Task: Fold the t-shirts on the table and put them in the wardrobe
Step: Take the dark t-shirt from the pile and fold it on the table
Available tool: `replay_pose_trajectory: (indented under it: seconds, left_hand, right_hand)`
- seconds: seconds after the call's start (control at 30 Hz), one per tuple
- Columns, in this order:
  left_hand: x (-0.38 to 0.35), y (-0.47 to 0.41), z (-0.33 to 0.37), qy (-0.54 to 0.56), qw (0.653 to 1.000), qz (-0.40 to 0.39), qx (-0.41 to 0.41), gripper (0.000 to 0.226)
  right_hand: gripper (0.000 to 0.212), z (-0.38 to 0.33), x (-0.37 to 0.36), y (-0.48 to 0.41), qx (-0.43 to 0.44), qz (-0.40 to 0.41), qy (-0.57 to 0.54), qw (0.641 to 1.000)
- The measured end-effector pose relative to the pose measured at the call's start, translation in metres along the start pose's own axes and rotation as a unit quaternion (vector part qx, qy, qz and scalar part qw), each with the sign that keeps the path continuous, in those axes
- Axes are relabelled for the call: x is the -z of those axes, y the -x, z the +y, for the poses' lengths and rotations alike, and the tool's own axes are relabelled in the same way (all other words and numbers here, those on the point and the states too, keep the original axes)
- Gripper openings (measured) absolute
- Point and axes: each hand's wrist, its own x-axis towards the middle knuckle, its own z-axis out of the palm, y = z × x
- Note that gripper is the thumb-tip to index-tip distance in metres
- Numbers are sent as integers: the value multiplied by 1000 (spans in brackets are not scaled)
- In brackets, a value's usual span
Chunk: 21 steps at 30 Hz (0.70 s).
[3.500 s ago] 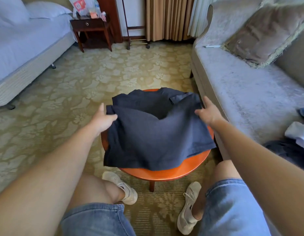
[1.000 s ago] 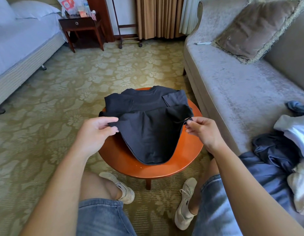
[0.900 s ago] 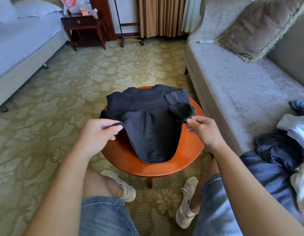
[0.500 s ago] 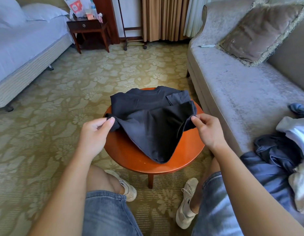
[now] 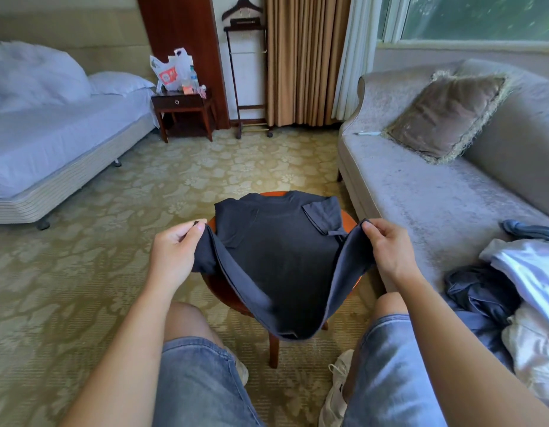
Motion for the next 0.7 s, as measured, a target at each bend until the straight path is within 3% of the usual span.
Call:
replay_pose_trajectory:
  seconds: [0.37, 0.7]
  left_hand:
    - [7, 2, 10, -27, 999, 5, 27, 27]
    - [-18, -76, -12, 40, 978, 128, 161, 32]
  right_hand:
    - [29, -7, 32, 3, -24, 11, 50, 998]
    - [29, 16, -6, -83, -71, 180, 54, 980]
